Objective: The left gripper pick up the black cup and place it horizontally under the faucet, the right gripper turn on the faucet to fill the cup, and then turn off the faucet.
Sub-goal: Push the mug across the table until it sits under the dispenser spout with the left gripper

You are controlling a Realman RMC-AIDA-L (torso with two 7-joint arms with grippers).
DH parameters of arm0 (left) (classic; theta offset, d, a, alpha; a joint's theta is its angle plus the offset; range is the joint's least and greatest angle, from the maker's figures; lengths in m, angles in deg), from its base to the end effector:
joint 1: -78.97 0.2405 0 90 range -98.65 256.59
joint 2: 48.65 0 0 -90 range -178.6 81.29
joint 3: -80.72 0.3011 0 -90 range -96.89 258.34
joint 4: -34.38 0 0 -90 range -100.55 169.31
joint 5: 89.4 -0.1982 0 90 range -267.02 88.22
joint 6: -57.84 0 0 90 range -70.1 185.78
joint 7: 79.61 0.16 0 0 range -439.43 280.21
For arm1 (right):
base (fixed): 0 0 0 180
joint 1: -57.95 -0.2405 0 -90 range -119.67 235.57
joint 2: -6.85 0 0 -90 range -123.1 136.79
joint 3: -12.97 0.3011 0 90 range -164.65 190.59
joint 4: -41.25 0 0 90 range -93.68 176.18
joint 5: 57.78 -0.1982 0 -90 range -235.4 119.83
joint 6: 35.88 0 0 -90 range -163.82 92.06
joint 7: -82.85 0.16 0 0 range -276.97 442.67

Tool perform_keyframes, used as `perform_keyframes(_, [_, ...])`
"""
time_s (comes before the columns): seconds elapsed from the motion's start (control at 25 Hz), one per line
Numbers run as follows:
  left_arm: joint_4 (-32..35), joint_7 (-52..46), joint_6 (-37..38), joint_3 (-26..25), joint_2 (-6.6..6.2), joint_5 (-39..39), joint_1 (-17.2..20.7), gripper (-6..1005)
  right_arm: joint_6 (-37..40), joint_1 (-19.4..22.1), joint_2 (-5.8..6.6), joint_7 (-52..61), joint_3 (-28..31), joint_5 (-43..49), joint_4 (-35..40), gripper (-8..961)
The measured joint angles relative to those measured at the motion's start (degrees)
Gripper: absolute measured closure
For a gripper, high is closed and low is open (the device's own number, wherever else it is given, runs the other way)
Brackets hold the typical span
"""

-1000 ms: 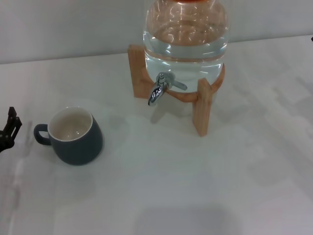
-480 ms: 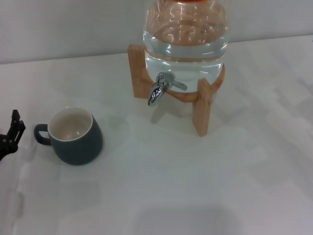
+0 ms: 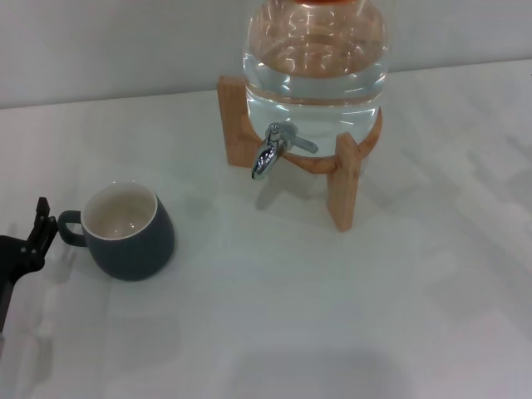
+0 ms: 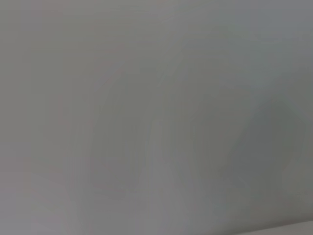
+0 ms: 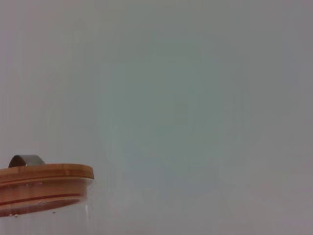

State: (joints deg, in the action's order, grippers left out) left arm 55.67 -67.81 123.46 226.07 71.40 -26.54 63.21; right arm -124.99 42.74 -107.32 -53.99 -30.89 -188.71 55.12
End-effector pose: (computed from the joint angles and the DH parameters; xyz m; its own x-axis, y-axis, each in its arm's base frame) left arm -0.3554 0.3044 -0.0701 0.7991 0.0125 0.6011 0.5982 -0.1165 -0.7928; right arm 0.3740 0.2996 0.0699 0.4961 0.2234 -0.8390 -0.7661 -0.3423 -0.5441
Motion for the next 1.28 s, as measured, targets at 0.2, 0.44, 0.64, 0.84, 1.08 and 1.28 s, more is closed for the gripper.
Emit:
perform_keyframes(0.2, [0.21,0.1,0.1,0.09,0.01,-0.08,0.51,118,-0.01,0.14,0.0,0.0,0.0,0.01,0.02,110])
perform_keyframes(0.44, [1.48,2.66,1.05,0.16,-0.03,-0.1,1.48,118,-0.01,0.31,0.0,0.0,0.0,0.41,-0.12,110])
perform_keyframes(0.64, [1.57,3.68,2.62,2.08,-0.13,-0.1,1.72,118,0.06,0.36,0.0,0.0,0.0,0.6,-0.2,109])
perform_keyframes(0.84, [1.87,6.22,3.84,3.68,0.0,-0.1,2.16,118,0.18,0.36,0.03,0.0,0.0,0.68,-0.2,109])
perform_keyframes(1.08, [2.18,6.62,3.91,3.96,-0.03,-0.1,2.61,118,0.09,0.36,0.06,0.0,0.0,0.69,-0.2,109])
perform_keyframes(1.28, [2.22,6.67,3.96,4.13,-0.07,-0.11,2.81,118,-0.01,0.36,0.11,0.0,0.0,1.24,-0.01,109])
